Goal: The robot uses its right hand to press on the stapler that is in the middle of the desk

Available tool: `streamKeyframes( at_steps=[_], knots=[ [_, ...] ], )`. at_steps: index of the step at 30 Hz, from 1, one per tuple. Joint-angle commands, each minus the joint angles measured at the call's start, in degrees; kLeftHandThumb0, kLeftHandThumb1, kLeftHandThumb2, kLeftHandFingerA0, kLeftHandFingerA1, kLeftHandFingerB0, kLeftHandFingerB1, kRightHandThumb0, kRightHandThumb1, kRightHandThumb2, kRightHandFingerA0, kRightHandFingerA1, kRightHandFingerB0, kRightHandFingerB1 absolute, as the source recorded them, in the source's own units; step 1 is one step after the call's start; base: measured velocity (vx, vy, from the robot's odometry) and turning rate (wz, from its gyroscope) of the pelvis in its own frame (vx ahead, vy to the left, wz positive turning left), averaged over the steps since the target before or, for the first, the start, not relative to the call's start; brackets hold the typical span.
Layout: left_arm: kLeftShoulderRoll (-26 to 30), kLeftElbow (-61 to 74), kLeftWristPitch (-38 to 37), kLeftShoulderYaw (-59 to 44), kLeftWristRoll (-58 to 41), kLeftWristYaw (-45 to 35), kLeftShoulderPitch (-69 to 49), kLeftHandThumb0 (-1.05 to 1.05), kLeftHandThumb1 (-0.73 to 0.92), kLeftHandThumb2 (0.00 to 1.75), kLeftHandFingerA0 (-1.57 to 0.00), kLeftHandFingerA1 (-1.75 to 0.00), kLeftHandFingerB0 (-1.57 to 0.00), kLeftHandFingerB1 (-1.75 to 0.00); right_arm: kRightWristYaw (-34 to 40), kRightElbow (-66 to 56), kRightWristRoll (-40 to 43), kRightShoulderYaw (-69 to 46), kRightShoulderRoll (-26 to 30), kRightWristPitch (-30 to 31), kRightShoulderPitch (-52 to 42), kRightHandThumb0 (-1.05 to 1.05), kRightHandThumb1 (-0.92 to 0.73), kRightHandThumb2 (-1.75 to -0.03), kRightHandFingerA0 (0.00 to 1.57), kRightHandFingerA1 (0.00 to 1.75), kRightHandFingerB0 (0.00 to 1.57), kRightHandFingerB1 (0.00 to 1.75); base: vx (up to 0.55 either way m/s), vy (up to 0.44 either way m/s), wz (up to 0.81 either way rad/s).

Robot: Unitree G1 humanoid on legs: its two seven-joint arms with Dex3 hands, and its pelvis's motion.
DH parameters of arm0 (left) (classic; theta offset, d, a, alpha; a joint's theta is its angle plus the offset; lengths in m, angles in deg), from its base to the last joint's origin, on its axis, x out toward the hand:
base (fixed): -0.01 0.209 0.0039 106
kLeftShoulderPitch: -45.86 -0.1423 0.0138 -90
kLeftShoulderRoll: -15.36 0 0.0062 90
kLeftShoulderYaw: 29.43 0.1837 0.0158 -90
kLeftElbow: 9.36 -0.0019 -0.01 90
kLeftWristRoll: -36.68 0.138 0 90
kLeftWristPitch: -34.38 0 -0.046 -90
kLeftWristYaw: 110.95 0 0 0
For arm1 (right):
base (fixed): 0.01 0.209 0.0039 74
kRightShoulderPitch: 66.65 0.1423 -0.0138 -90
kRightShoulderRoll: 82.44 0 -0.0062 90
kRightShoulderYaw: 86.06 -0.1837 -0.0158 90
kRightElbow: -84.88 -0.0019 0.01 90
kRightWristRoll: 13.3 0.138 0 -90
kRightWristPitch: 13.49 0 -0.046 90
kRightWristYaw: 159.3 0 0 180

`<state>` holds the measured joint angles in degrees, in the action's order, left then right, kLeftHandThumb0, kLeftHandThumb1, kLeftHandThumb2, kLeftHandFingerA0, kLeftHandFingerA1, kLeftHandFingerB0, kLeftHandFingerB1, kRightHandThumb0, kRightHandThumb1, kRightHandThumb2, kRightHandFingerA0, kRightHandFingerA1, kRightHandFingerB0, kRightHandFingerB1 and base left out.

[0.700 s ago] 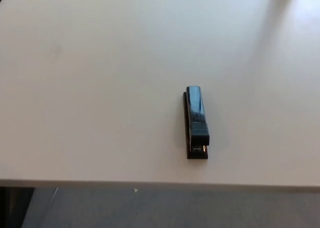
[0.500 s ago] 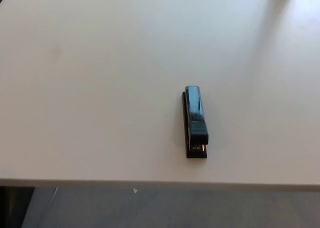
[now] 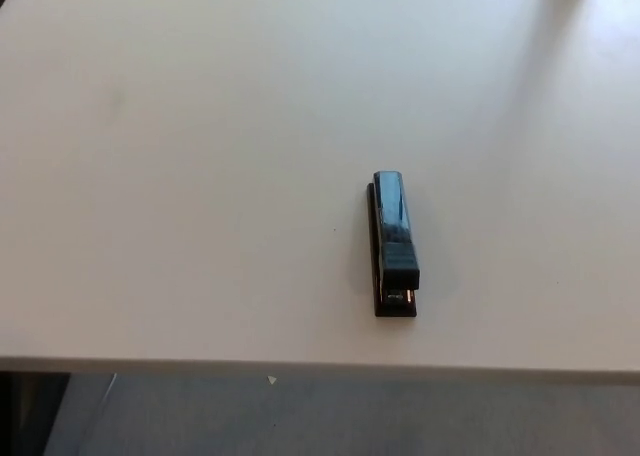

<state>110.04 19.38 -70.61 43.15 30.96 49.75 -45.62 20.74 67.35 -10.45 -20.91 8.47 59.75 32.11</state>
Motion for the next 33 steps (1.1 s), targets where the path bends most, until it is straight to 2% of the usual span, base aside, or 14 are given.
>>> streamKeyframes(
  at_steps=[1,3,9,12,13,14,18,22,24,27,28,30,32,33],
  knots=[
    [1.6,-0.1,-1.1,-0.6,-1.0,0.0,0.4,-0.54,0.87,1.02,0.00,-0.25,0.00,-0.21,7.8,-0.2,5.7,-6.4,2.7,-3.4,-3.3,0.02,-0.89,-0.66,0.83,1.23,0.61,0.93,0.00,0.000,0.00],
    [1.6,-0.3,-1.2,-0.9,-1.2,-0.2,0.7,-0.55,0.88,1.02,0.00,-0.24,0.00,-0.20,8.4,0.4,7.2,-9.1,3.8,-5.4,-4.9,-0.04,-0.87,-0.67,0.84,1.17,0.56,0.97,0.00,0.000,0.00],
    [1.6,-0.5,-1.1,-1.0,-1.1,-0.3,1.2,-0.56,0.88,1.02,0.00,-0.22,0.00,-0.19,10.7,-0.5,11.1,-16.0,7.4,-8.6,-6.8,-0.08,-0.82,-0.66,0.95,0.99,0.65,0.75,0.00,0.000,0.00],
    [1.7,-0.6,-1.0,-1.0,-1.1,-0.3,1.2,-0.57,0.89,1.02,0.00,-0.22,0.00,-0.18,11.6,-0.8,13.4,-20.0,9.6,-9.9,-6.7,-0.07,-0.81,-0.65,0.98,0.98,0.69,0.76,0.00,0.000,0.00],
    [1.7,-0.4,-0.8,-1.0,-1.0,-0.1,1.5,-0.56,0.89,1.02,0.00,-0.22,0.00,-0.18,11.3,-1.2,14.8,-21.8,10.4,-10.6,-6.4,-0.05,-0.81,-0.64,0.98,1.01,0.68,0.85,0.00,0.000,0.00],
    [1.8,-0.5,-0.7,-1.0,-0.9,0.1,1.7,-0.56,0.88,1.02,0.00,-0.23,0.00,-0.19,12.4,-1.7,15.9,-23.7,11.7,-11.4,-5.9,-0.11,-0.78,-0.63,1.03,0.94,0.71,0.77,0.00,0.000,0.00],
    [1.8,-1.3,-1.4,-1.0,-0.8,-0.3,2.3,-0.57,0.87,1.02,0.00,-0.24,0.00,-0.20,15.0,-6.9,18.8,-29.0,15.5,-13.6,-2.7,0.01,-0.80,-0.62,0.94,1.25,0.71,0.90,0.00,0.000,0.00],
    [1.6,-1.9,-1.5,-1.0,-0.9,-0.8,2.3,-0.56,0.88,1.03,0.00,-0.23,0.00,-0.21,9.3,-16.1,21.1,-31.2,18.1,-14.1,-0.3,-0.05,-0.81,-0.63,1.08,1.20,0.65,1.00,0.00,0.000,0.00],
    [1.7,-2.1,-1.8,-0.6,-0.4,-0.5,2.2,-0.55,0.87,1.03,0.00,-0.23,0.00,-0.21,9.3,-25.7,21.1,-30.0,17.2,-11.5,0.3,-0.02,-0.81,-0.64,1.10,1.23,0.68,0.95,0.00,0.000,0.00],
    [1.9,-2.4,-1.9,-0.9,-0.6,-0.4,2.2,-0.53,0.86,1.02,0.00,-0.24,0.00,-0.22,9.0,-41.4,20.8,-26.4,15.7,-7.8,1.2,0.07,-0.84,-0.66,1.03,1.42,0.68,1.02,0.00,0.000,0.00],
    [1.8,-2.3,-1.8,-1.0,-0.7,-0.3,2.1,-0.44,0.92,0.91,0.00,-0.18,0.00,-0.15,8.7,-46.0,21.4,-25.0,15.5,-6.0,2.2,0.10,-0.82,-0.70,1.06,1.41,0.68,1.01,0.00,0.000,0.00],
    [1.7,-2.4,-2.2,-0.9,-0.5,0.0,2.0,-0.52,0.85,1.02,0.00,-0.25,0.00,-0.23,8.8,-53.5,22.6,-22.7,15.2,-1.9,3.1,0.10,-0.87,-0.71,1.05,1.46,0.66,1.04,0.00,0.000,0.00],
    [1.7,-2.5,-1.8,-0.9,-0.6,-0.1,2.0,-0.52,0.86,1.02,0.00,-0.24,0.00,-0.22,9.6,-62.2,21.9,-17.9,15.8,2.5,5.4,0.13,-0.87,-0.73,1.12,1.42,0.69,1.08,0.00,0.000,0.00],
    [1.7,-2.5,-1.8,-1.0,-0.6,0.1,2.1,-0.45,0.92,0.90,-0.01,-0.20,0.00,-0.16,9.7,-64.2,20.6,-16.1,16.3,3.2,6.4,0.15,-0.86,-0.76,1.15,1.35,0.71,1.06,0.00,0.000,0.00]
  ],
)
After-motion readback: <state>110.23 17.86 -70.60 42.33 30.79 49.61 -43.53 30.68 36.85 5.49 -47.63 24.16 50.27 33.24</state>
